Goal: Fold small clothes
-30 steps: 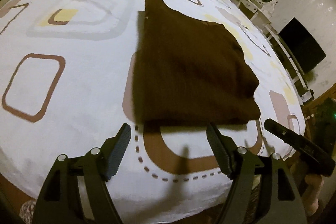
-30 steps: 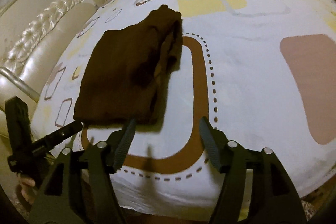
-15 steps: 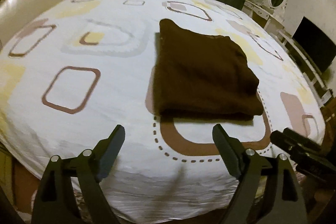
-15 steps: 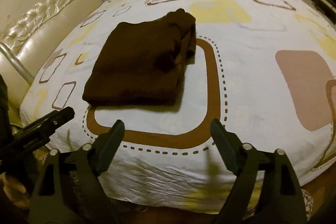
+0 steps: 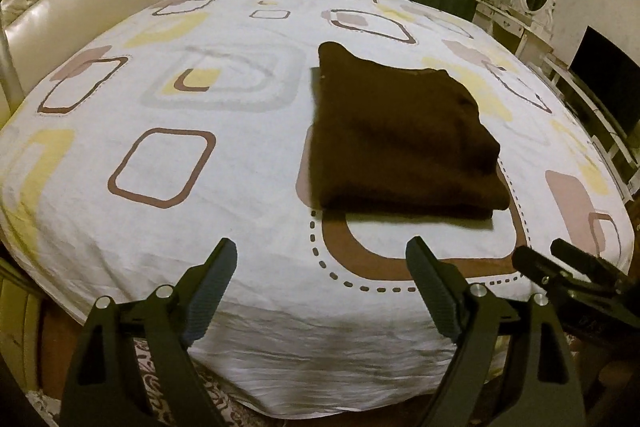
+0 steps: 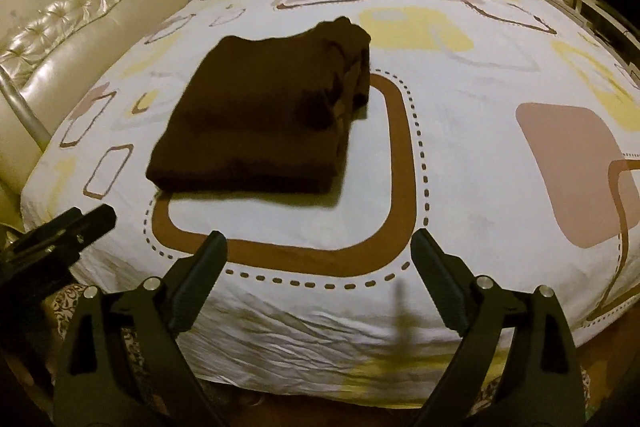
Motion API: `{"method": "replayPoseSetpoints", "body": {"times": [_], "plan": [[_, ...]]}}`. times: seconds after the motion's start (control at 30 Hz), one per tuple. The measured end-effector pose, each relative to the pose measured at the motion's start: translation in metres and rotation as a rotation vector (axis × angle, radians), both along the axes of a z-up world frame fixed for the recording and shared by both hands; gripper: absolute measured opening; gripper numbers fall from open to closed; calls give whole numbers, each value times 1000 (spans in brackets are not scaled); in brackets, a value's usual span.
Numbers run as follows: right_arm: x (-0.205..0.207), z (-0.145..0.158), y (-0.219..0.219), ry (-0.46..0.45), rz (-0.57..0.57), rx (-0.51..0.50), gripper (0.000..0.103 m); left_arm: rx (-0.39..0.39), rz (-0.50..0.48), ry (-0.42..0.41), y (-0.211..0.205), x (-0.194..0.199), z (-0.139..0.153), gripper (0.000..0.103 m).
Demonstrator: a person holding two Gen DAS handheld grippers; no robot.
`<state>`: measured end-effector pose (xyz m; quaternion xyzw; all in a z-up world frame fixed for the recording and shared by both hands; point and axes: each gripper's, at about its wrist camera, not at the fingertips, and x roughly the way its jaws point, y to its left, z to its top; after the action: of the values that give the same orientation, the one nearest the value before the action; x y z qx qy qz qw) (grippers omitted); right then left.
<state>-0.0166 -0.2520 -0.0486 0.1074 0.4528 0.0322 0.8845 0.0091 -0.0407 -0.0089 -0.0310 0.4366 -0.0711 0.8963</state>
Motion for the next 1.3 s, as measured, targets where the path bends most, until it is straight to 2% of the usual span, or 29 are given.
{"method": "replayPoseSetpoints", "body": {"times": [0.13, 0.43, 0.67, 1.3], "plan": [[0, -2, 3, -4, 3, -13, 93, -2, -6, -23, 0, -1, 0, 86], [1, -7, 5, 14, 12, -8, 93, 0, -26, 16, 1, 5, -1, 86], [-1, -7, 9, 11, 19, -18, 93, -2, -15, 3, 4, 5, 3, 86], [3, -6, 4, 12, 15, -12, 93, 55, -27, -17, -5, 4, 6, 86]]}}
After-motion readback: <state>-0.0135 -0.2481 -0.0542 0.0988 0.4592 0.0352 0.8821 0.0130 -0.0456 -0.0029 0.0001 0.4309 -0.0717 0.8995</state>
